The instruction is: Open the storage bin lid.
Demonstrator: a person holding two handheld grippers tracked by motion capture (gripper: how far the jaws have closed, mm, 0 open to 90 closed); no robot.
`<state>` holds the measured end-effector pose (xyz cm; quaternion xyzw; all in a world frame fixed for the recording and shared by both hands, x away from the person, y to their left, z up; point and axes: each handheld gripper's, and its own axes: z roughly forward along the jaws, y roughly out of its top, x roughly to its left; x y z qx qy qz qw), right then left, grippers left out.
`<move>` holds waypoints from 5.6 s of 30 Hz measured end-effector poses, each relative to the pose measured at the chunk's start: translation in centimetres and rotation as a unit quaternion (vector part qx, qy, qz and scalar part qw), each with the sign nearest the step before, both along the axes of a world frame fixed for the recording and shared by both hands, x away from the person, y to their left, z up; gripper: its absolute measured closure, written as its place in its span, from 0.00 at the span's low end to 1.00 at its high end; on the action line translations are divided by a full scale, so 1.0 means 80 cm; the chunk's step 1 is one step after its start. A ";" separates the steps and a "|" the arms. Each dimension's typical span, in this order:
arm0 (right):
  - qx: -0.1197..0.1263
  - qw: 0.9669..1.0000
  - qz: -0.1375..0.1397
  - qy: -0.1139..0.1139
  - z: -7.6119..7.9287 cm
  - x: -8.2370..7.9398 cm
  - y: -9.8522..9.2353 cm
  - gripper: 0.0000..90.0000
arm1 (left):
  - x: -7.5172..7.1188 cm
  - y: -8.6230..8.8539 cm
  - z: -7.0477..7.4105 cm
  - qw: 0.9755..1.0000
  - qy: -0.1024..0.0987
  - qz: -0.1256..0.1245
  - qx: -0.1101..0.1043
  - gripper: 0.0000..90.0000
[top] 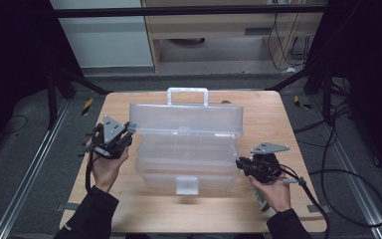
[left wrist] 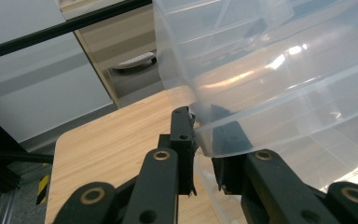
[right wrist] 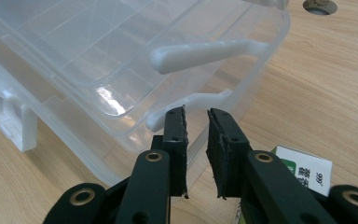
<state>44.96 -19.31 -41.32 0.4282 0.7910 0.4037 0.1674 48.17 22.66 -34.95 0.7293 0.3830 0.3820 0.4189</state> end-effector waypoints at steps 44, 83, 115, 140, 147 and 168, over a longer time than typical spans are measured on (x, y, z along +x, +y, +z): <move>0.000 1.000 -0.004 -0.001 0.000 0.001 -0.001 0.86 | 0.019 -0.005 0.019 0.999 0.001 0.021 -0.026 0.87; 0.002 1.000 -0.003 0.005 0.000 0.002 0.000 0.85 | 0.043 -0.017 0.035 0.998 -0.040 0.050 0.009 0.92; -0.022 0.999 -0.024 0.031 0.002 0.016 0.009 0.79 | 0.053 -0.019 0.043 0.998 -0.027 0.055 -0.004 0.92; -0.022 0.999 -0.028 0.033 0.003 0.017 0.008 0.80 | 0.069 -0.018 0.050 0.999 -0.020 0.048 0.000 0.92; -0.027 0.999 -0.023 0.025 0.002 0.016 0.009 0.79 | 0.072 -0.019 0.053 0.999 -0.023 0.050 0.000 0.92; -0.024 0.999 -0.023 0.022 0.001 0.017 0.008 0.79 | 0.086 -0.023 0.057 0.998 -0.028 0.059 -0.007 0.93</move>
